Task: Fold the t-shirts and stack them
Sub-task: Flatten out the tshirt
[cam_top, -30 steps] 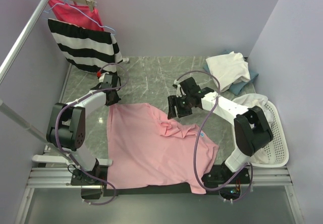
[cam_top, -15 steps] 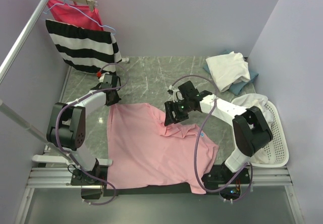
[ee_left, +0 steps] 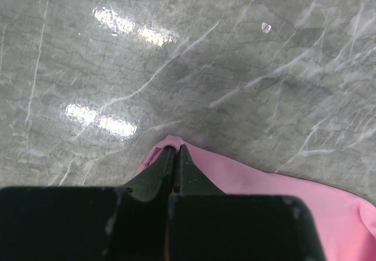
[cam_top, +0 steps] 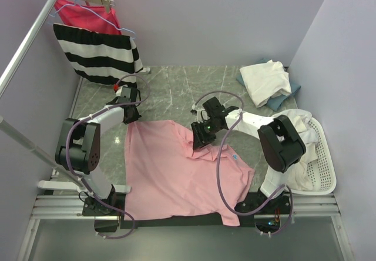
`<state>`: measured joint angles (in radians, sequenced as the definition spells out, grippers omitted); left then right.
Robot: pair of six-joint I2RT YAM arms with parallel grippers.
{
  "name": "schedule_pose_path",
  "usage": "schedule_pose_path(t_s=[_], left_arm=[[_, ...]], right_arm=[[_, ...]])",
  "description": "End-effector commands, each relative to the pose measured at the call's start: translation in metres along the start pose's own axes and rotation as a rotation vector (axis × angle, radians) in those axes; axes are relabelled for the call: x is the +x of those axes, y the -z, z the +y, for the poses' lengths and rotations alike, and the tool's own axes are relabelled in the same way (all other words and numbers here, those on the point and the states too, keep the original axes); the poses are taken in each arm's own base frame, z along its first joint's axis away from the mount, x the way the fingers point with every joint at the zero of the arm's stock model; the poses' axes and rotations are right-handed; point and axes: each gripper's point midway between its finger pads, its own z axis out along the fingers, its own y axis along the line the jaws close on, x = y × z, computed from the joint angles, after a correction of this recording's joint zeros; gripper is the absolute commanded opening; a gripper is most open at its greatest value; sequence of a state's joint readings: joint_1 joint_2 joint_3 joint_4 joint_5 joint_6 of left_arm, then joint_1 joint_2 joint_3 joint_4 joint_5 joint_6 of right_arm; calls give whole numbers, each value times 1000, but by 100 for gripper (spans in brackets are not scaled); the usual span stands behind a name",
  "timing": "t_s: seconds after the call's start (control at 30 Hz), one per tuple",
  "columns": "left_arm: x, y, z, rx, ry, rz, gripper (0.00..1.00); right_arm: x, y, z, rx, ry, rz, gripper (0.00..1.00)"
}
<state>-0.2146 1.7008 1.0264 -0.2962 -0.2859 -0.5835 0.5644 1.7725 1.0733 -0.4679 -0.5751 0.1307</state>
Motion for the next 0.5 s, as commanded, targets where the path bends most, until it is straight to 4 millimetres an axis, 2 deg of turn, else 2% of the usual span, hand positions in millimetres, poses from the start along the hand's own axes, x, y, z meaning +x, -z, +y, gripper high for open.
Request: schedule_pose_path(t_s=[0.0, 0.1, 0.13, 0.2, 0.27, 0.37, 0.47], left_arm=[[-6, 0, 0, 5, -8, -21, 1], [-6, -1, 0, 4, -6, -21, 1], [-7, -1, 0, 6, -6, -20, 1], [-7, -1, -1, 7, -6, -20, 1], [-6, -1, 0, 5, -7, -19, 1], [-8, 0, 2, -5, -7, -25, 1], [-15, 3, 5, -24, -7, -46, 1]], right_arm=[[-25, 11, 10, 4, 73, -71, 36], [-26, 17, 12, 13, 79, -88, 22], [-27, 21, 13, 16, 84, -98, 11], [-30, 25, 13, 36, 87, -109, 2], [-36, 35, 15, 58, 100, -143, 0], [-53, 58, 8, 175, 111, -218, 0], [-81, 87, -5, 334, 119, -321, 0]])
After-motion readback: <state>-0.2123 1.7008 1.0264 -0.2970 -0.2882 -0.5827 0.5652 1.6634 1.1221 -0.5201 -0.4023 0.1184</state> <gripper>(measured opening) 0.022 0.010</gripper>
